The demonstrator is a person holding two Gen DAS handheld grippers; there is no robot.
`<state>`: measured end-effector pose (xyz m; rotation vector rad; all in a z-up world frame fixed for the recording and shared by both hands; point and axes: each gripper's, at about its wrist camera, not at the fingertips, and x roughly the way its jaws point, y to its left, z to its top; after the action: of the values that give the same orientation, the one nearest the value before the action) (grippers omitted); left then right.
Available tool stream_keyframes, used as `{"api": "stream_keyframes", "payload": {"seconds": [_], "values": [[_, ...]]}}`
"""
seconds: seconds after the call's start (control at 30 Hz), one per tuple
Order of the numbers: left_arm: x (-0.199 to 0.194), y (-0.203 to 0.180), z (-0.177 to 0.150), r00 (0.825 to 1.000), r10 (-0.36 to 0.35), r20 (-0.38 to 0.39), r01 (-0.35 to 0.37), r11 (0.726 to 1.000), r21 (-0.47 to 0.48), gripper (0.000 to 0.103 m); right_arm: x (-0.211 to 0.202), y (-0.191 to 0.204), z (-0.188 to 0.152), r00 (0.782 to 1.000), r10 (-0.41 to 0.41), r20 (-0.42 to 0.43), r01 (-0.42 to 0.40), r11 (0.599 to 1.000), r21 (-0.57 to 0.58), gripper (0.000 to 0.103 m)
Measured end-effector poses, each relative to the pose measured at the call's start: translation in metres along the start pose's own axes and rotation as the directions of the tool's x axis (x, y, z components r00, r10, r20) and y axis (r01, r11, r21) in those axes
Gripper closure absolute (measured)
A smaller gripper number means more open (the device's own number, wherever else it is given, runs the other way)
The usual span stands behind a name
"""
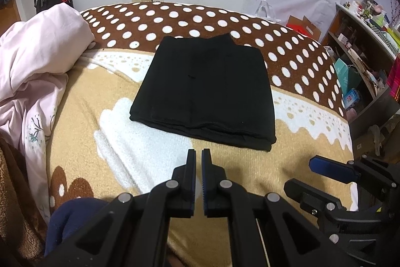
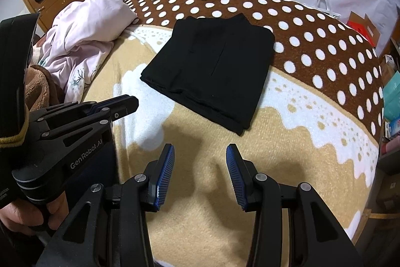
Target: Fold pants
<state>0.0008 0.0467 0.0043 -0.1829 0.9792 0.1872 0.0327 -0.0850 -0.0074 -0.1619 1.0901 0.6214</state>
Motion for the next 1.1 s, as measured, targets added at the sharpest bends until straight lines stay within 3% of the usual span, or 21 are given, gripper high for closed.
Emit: {"api": "stream_keyframes", "payload": {"seconds": [1.1], "values": [[0.0027, 0.0019, -0.0011, 1.000, -0.003, -0.010, 0.003, 1.000, 0.003, 0.098, 0.0015, 0.0016, 0.0013, 1.000, 0.016, -0.001, -0.016, 1.000, -0.010, 0.059]]}}
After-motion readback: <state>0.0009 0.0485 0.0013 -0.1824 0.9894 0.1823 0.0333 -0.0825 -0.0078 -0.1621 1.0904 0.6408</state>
